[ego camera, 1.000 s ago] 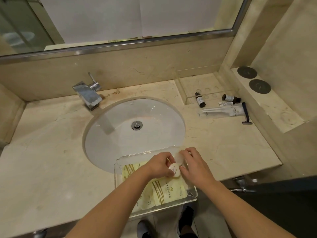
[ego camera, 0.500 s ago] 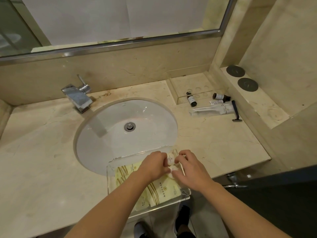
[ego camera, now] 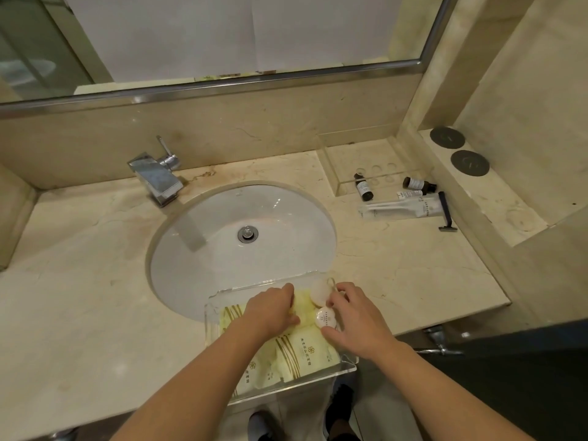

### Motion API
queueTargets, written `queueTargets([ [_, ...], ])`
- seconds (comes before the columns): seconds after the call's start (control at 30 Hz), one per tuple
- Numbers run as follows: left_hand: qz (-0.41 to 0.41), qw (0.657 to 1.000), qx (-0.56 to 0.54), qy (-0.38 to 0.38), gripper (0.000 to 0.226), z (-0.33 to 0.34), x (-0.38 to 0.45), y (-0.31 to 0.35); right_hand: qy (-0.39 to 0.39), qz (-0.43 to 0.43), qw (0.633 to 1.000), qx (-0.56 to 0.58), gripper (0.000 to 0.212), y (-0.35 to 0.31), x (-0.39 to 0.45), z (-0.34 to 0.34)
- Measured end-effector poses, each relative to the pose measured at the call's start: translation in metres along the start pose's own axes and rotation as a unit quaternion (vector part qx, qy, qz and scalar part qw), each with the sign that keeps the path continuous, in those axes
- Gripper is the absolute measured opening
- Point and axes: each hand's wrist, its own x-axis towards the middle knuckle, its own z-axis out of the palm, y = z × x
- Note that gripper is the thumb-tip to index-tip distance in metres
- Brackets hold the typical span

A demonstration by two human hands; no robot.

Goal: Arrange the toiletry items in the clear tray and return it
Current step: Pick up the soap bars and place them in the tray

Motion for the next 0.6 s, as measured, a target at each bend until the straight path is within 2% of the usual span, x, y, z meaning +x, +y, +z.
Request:
queueTargets([
  [0.17, 0.017, 0.998, -0.038, 0.040, 0.025, -0.007, 0.005, 0.005, 0.032, 0.030, 0.998, 0.047, 0.045, 0.007, 0.001, -0.007],
  [0.37, 0.038, 0.991, -0.100, 0.075, 0.014, -0.026, 0.031, 0.037, 0.071, 0.134, 0.976, 0.157, 0.032, 0.028, 0.014, -0.030],
  [0.5, 0.044, 0.989, -0.124, 0.067, 0.011, -0.037, 0.057, 0.065, 0.098, 0.225, 0.936, 0.251, 0.020, 0.056, 0.025, -0.046],
  [0.6, 0.031, 0.984, -0.154, 0.083, 0.007, -0.040, 0.079, 0.087, 0.117, 0.301, 0.882, 0.344, 0.014, 0.080, 0.033, -0.059],
])
